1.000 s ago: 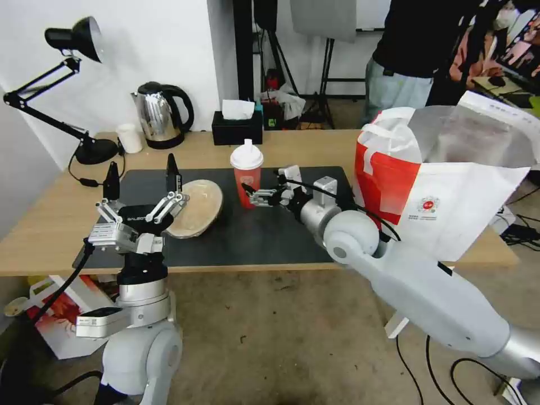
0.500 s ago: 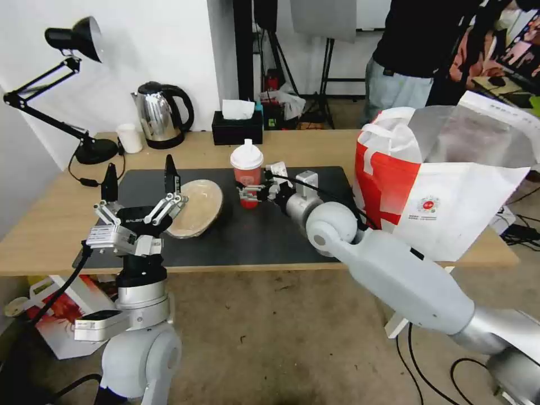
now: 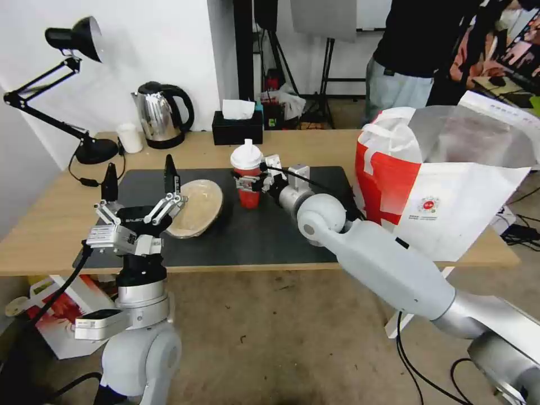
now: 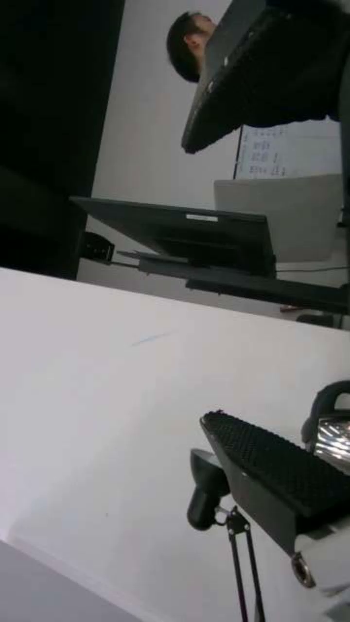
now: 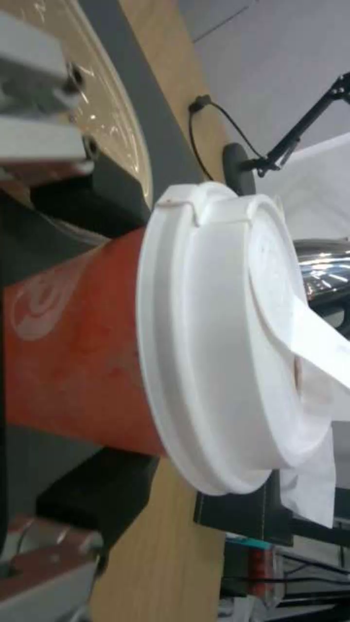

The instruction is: Pick up the trash from the table and place it into the takeout bag.

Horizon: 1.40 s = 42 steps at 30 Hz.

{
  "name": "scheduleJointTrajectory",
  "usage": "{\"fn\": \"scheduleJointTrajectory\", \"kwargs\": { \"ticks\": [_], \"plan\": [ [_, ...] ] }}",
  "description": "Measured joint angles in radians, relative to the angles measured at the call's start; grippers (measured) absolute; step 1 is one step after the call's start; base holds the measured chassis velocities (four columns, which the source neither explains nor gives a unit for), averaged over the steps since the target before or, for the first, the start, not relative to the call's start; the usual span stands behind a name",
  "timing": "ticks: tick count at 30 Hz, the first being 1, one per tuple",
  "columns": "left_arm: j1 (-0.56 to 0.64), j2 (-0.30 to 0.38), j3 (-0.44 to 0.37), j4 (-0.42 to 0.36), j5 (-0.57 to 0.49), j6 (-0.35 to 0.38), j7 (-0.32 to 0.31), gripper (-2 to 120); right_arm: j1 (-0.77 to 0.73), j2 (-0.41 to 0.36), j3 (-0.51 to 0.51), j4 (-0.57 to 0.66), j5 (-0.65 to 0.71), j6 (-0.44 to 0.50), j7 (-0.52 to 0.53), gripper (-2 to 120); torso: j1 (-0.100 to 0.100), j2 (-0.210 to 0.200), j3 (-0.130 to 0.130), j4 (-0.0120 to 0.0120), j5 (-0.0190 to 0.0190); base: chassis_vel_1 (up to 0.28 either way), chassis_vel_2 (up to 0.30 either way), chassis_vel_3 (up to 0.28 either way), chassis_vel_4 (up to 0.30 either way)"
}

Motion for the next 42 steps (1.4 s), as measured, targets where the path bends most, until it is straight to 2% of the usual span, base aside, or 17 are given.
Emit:
{"fn": "scheduleJointTrajectory", "kwargs": {
  "ticks": [8, 13, 15, 22, 36, 42],
  "plan": [
    [-0.001, 0.005, 0.002, 0.003, -0.001, 0.0, 0.0, 100, -0.011, -0.012, 0.0, 0.025, 0.012, -0.007, 0.005, 49, 0.0, 0.0, 0.0, 0.0, 0.0, 0.0, 0.0, 0.0, 0.0],
    [0.002, 0.008, 0.001, 0.001, -0.003, 0.0, 0.0, 100, -0.011, -0.016, 0.001, 0.033, 0.022, -0.012, 0.007, 37, 0.0, 0.0, 0.0, 0.0001, 0.0, 0.0, 0.0, 0.0, 0.0],
    [0.002, 0.008, 0.001, 0.001, -0.003, 0.0, 0.0, 100, -0.011, -0.016, 0.001, 0.033, 0.022, -0.012, 0.008, 37, 0.0, 0.0, 0.0, 0.0001, 0.0, 0.0, 0.0, 0.0, 0.0],
    [0.0, 0.009, 0.0, -0.001, -0.006, 0.001, 0.0, 100, 0.018, -0.033, 0.003, 0.042, 0.045, -0.017, 0.009, 18, 0.0, 0.0, 0.0, 0.0002, 0.0, 0.0, 0.0, 0.0, 0.0],
    [-0.013, 0.014, 0.004, 0.009, -0.013, 0.004, -0.001, 100, 0.142, -0.091, 0.027, 0.106, 0.13, -0.036, 0.04, 15, 0.0, 0.0, 0.0, 0.0, 0.0002, 0.0, 0.0, 0.0, 0.0],
    [-0.019, 0.011, 0.01, 0.015, -0.014, 0.005, -0.001, 100, 0.282, -0.147, 0.027, 0.144, 0.221, -0.041, 0.062, 15, 0.0, 0.0, 0.0, 0.0, 0.0001, 0.0, 0.0, 0.0, 0.0]
  ]
}}
